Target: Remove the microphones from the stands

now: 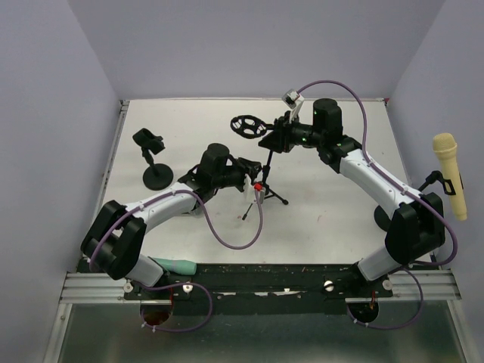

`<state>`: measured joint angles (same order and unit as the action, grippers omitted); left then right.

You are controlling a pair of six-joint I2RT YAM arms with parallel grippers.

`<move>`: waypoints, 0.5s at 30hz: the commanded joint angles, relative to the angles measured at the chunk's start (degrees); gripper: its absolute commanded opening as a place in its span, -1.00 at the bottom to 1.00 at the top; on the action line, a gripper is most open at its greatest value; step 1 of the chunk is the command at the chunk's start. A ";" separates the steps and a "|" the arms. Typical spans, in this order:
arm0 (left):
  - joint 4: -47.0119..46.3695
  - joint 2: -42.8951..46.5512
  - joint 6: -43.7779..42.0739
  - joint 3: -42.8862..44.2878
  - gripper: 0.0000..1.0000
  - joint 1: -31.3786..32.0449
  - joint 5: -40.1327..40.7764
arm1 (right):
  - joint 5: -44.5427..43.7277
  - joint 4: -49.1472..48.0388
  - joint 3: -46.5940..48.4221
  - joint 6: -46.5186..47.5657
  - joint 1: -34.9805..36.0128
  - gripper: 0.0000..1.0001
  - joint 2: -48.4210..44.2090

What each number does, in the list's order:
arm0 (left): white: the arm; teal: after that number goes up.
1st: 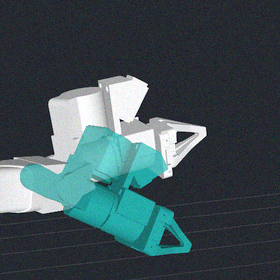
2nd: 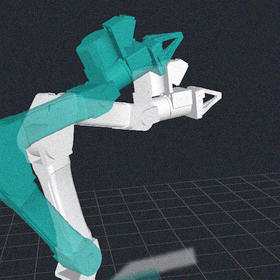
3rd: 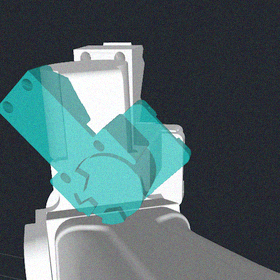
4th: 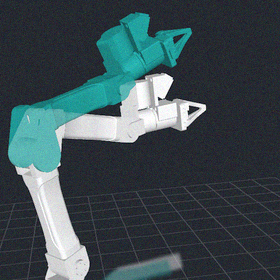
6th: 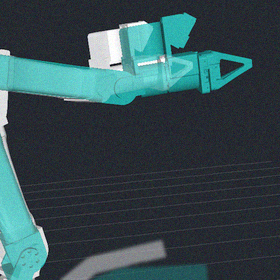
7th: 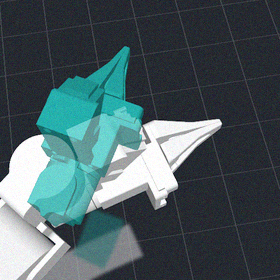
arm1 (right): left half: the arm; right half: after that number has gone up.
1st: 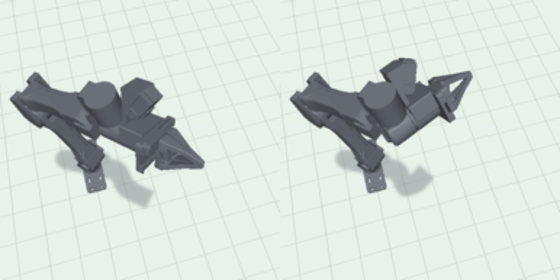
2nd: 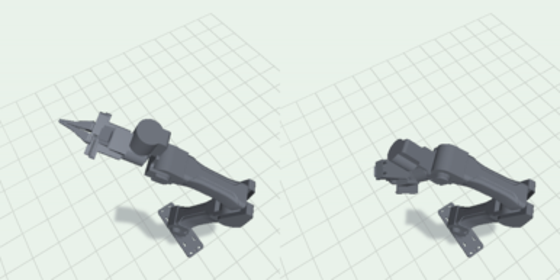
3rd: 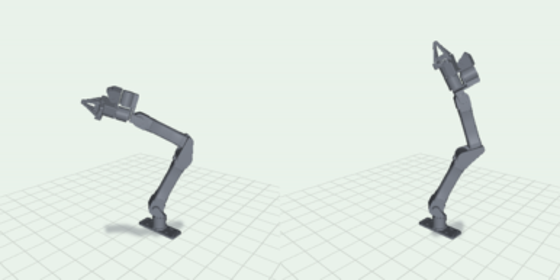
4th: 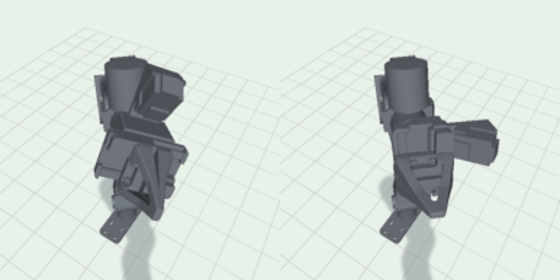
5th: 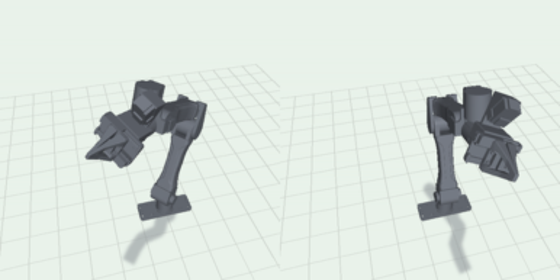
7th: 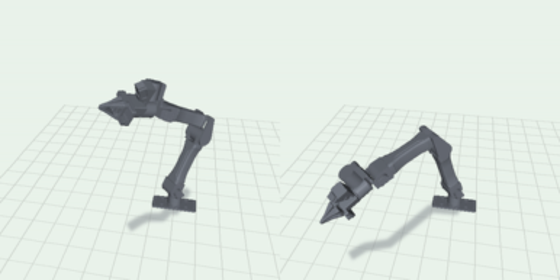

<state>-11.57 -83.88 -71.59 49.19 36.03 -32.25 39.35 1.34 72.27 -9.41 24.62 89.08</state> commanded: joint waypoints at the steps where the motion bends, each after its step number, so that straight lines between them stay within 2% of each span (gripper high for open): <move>1: 0.67 -1.46 1.36 3.10 -0.39 0.27 1.84 | 2.39 0.85 1.03 -0.87 0.25 -0.99 0.84; 4: 2.52 -0.68 7.75 4.95 -0.46 0.18 1.14 | 2.39 0.85 0.94 -0.87 0.16 -0.99 0.48; 8: 5.76 0.82 20.14 7.67 -0.66 -0.61 -2.28 | 1.96 1.03 0.50 0.26 0.16 -0.99 -0.13; 12: 9.72 0.38 37.80 12.67 -0.99 -2.89 -6.67 | 1.17 0.85 0.15 1.50 0.25 -0.99 -0.75; 15: 10.87 -1.28 54.58 15.84 -1.00 -5.70 -8.52 | 1.08 0.24 1.03 1.41 0.25 -0.99 -0.57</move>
<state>-0.25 -84.79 -42.44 59.00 33.95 -34.85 39.40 1.37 72.27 -8.51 24.43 89.08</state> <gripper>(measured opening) 0.316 0.344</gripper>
